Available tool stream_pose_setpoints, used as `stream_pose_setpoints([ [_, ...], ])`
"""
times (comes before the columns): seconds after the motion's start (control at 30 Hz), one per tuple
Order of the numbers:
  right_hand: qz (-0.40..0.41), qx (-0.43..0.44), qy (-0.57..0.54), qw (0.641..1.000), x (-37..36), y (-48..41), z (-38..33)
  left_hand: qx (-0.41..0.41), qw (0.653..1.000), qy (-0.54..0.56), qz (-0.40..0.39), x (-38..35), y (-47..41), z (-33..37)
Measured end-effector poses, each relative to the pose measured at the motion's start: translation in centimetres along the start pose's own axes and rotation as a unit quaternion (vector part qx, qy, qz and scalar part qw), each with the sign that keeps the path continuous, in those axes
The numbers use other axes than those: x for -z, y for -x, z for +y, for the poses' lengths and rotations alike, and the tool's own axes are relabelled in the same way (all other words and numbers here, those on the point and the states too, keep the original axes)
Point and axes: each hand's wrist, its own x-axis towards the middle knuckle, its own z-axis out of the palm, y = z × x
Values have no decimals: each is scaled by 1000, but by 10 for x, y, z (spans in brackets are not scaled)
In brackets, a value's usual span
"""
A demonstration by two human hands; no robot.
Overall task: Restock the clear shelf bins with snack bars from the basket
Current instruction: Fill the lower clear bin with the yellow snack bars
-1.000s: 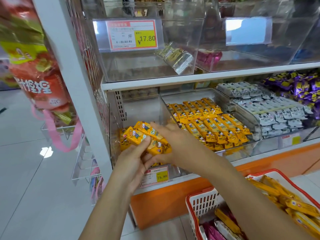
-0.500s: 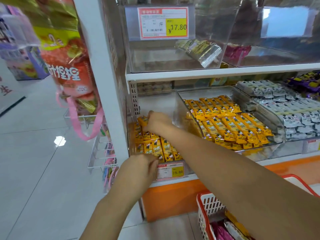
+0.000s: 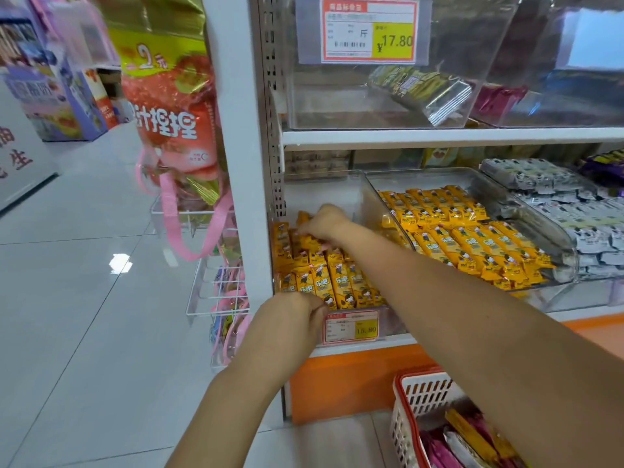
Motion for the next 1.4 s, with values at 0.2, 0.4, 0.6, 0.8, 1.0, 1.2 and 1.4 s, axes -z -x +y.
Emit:
stream_pose_setpoints([
  [0.2, 113, 51, 397, 910, 23, 0, -4, -6, 1000, 15, -12, -1, -1, -3],
  [0.4, 62, 41, 532, 844, 3, 5, 4, -3, 1000, 6, -18, -1, -2, -3],
  [0.6, 78, 22, 408, 909, 7, -1, 27, -4, 1000, 7, -21, -1, -1, -2],
  [0.8, 53, 34, 410, 910, 7, -1, 32, -5, 1000, 5, -22, -2, -1, -2],
  [1.0, 53, 56, 448, 891, 17, -3, 35, -6, 1000, 7, -19, 0, 0, -1],
  [1.2, -69, 80, 514, 851, 35, 5, 28, 0, 1000, 12, -21, 1, 0, 0],
  [1.4, -54, 102, 494, 862, 31, -9, 38, -3, 1000, 8, -15, 1, 0, 0],
])
